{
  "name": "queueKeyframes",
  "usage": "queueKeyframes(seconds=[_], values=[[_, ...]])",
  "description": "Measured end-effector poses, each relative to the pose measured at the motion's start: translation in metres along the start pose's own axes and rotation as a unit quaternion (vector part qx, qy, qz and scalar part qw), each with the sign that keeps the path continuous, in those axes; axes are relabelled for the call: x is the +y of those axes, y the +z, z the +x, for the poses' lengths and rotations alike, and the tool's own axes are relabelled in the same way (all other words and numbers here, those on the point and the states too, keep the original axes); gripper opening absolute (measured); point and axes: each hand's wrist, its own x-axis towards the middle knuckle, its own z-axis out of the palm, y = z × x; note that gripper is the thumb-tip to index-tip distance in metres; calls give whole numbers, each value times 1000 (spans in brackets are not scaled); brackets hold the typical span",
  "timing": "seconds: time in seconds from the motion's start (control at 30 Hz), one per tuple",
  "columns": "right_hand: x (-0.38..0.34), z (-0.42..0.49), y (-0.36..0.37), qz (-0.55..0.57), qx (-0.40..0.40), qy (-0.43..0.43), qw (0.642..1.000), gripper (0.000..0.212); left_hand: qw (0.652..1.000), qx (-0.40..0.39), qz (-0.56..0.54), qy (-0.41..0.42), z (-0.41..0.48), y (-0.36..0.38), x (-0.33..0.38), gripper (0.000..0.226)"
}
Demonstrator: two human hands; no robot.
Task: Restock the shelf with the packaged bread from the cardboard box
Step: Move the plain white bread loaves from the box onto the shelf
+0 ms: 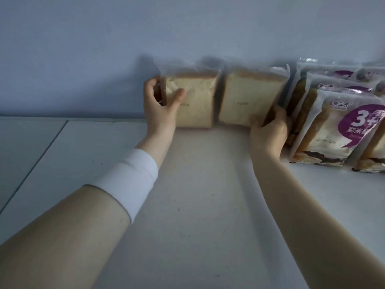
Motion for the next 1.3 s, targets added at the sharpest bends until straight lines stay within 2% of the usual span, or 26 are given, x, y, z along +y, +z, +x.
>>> queueKeyframes(seconds=[0.1,0.23,0.33,0.4,0.47,0.53,0.6,0.67,0.87,0.97,1.13,1.23,1.3], values=[[-4,1,7,-21,4,3,1000,57,999,2,38,6,-2,2,1,48],[-13,-16,4,-27,-16,16,999,74,990,3,141,18,-10,-4,12,61],[-17,-48,-11,-82,-36,-42,995,78,962,18,270,40,-32,-24,26,64],[-14,-77,-26,-182,-71,-96,976,73,915,-38,389,96,-53,-46,34,60],[-10,-107,-46,-293,-112,-143,939,65,836,-145,505,161,-79,-69,41,55],[-5,-138,-71,-386,-133,-175,896,58,771,-235,558,198,-109,-87,51,50],[-1,-172,-99,-448,-135,-182,865,54,744,-296,560,211,-144,-101,64,43],[1,-206,-130,-483,-132,-165,850,53,728,-345,545,231,-182,-110,78,40],[16,-284,-245,-486,-111,-76,864,47,669,-445,528,275,-293,-100,132,39],[39,-311,-314,-489,-79,-31,868,45,639,-482,506,322,-357,-73,159,40],[102,-356,-447,-515,-31,44,856,48,590,-562,439,378,-501,-8,192,41],[162,-397,-524,-522,-33,125,843,48,538,-617,416,397,-602,24,189,47],[206,-429,-564,-510,-29,186,840,45,491,-653,409,406,-664,39,175,46]])
